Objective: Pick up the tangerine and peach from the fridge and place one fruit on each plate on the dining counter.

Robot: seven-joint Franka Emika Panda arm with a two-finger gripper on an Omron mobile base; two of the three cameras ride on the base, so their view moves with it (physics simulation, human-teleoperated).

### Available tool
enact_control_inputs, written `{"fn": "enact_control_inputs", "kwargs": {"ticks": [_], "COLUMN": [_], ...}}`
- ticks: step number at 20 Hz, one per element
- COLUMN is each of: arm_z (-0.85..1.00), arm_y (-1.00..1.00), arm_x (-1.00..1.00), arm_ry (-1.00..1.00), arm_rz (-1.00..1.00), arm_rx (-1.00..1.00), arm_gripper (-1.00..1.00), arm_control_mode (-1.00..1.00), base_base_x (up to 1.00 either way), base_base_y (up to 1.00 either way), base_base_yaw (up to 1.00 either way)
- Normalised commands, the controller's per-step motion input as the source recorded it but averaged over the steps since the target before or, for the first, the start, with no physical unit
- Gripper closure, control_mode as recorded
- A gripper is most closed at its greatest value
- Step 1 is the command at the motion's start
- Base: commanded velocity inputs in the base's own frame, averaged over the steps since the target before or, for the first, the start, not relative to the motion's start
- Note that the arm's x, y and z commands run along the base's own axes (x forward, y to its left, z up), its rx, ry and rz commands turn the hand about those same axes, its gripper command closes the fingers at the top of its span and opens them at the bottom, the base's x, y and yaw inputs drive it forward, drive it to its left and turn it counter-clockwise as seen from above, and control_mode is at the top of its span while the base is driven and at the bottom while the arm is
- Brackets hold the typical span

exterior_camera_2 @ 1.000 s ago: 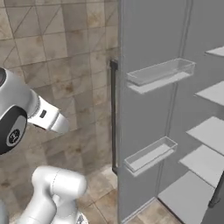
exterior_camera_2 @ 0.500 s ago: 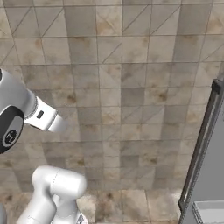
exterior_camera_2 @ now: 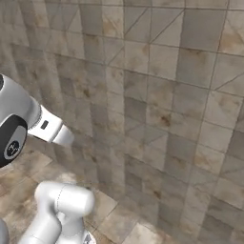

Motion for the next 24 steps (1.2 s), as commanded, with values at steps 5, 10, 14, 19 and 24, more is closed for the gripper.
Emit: {"fn": "enact_control_inputs", "kwargs": {"ticks": [5, 10, 14, 19, 24], "arm_z": [0.00, 0.00, 0.00, 0.00, 0.00], "arm_y": [0.00, 0.00, 0.00, 0.00, 0.00], "arm_x": [0.00, 0.00, 0.00, 0.00, 0.00], "arm_ry": [0.00, 0.00, 0.00, 0.00, 0.00], "arm_rz": [0.00, 0.00, 0.00, 0.00, 0.00], "arm_rx": [0.00, 0.00, 0.00, 0.00, 0.00], "arm_gripper": [1.00, 1.00, 1.00, 1.00, 1.00], "arm_control_mode": [1.00, 1.00, 1.00, 1.00, 1.00], "base_base_x": [0.00, 0.13, 0.78, 1.00, 1.00], "base_base_y": [0.00, 0.00, -0.10, -0.09, -0.10], "base_base_yaw": [1.00, 1.00, 0.90, 0.48, 0.30]}}
